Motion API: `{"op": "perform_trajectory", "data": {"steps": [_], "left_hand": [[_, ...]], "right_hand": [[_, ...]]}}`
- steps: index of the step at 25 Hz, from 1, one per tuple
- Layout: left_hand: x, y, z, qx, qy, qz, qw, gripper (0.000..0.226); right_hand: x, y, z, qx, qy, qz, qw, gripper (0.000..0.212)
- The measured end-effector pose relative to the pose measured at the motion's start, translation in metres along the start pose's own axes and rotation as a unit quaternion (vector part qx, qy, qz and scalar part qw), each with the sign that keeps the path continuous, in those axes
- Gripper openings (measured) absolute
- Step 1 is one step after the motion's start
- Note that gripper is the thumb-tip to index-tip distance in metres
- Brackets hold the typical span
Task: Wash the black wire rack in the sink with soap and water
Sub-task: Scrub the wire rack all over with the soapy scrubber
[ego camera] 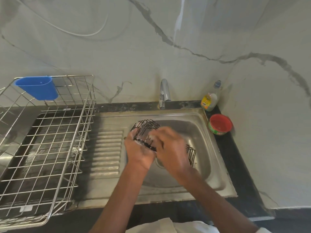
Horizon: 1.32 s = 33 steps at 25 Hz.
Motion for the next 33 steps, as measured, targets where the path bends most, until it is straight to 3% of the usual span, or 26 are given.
{"op": "perform_trajectory", "data": {"steps": [2, 5, 8, 9, 12, 14, 17, 19, 20, 23, 24, 26, 29, 33], "left_hand": [[0.001, 0.000, 0.004, -0.029, -0.013, 0.012, 0.999, 0.046], [-0.005, 0.007, 0.007, -0.042, -0.032, 0.031, 0.998, 0.037], [-0.009, 0.009, 0.006, -0.094, -0.048, 0.038, 0.994, 0.033], [-0.009, 0.009, 0.008, -0.111, -0.047, 0.034, 0.992, 0.031], [-0.005, 0.005, 0.014, -0.137, -0.022, 0.035, 0.990, 0.036], [-0.004, 0.005, 0.014, -0.173, -0.012, 0.045, 0.984, 0.035], [-0.002, 0.010, 0.022, -0.223, -0.042, 0.063, 0.972, 0.044], [-0.002, 0.013, 0.024, -0.236, -0.046, 0.082, 0.967, 0.051], [0.000, 0.014, 0.025, -0.246, -0.035, 0.078, 0.965, 0.049], [0.006, 0.011, 0.028, -0.244, -0.025, 0.052, 0.968, 0.048], [0.008, 0.011, 0.029, -0.242, -0.031, 0.050, 0.968, 0.051], [0.006, 0.009, 0.030, -0.234, -0.040, 0.047, 0.970, 0.060], [-0.002, 0.012, 0.029, -0.198, -0.076, 0.059, 0.976, 0.051], [0.003, 0.013, 0.014, -0.122, -0.008, 0.039, 0.992, 0.052]], "right_hand": [[-0.001, 0.000, -0.002, -0.017, 0.006, 0.039, 0.999, 0.024], [0.015, -0.017, 0.017, 0.036, -0.052, -0.057, 0.996, 0.019], [0.000, 0.019, -0.005, 0.032, 0.019, 0.072, 0.997, 0.017], [-0.003, 0.016, -0.004, 0.027, 0.015, 0.079, 0.996, 0.016], [-0.013, -0.038, 0.017, 0.012, -0.060, -0.065, 0.996, 0.020], [-0.025, -0.053, 0.012, 0.025, -0.063, -0.138, 0.988, 0.021], [-0.029, 0.000, -0.014, 0.092, -0.023, -0.013, 0.995, 0.019], [-0.028, 0.010, -0.016, 0.075, 0.002, 0.068, 0.995, 0.020], [-0.028, -0.003, -0.010, 0.053, -0.003, 0.061, 0.997, 0.021], [-0.040, -0.065, 0.013, 0.005, -0.059, -0.125, 0.990, 0.023], [-0.045, -0.065, 0.010, 0.006, -0.062, -0.147, 0.987, 0.023], [-0.042, -0.024, -0.008, 0.039, -0.044, -0.067, 0.996, 0.022], [-0.018, 0.024, -0.020, 0.058, -0.010, 0.047, 0.997, 0.019], [0.027, 0.005, 0.009, 0.019, -0.055, -0.009, 0.998, 0.024]]}}
Point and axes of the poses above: each hand's wrist, its own x-axis towards the middle knuckle, its own z-axis out of the back of the hand, y = z × x, the point moved 9 cm from there along x, towards the middle knuckle, and after that the axes turned 6 degrees about -z, right-handed, at the moved point
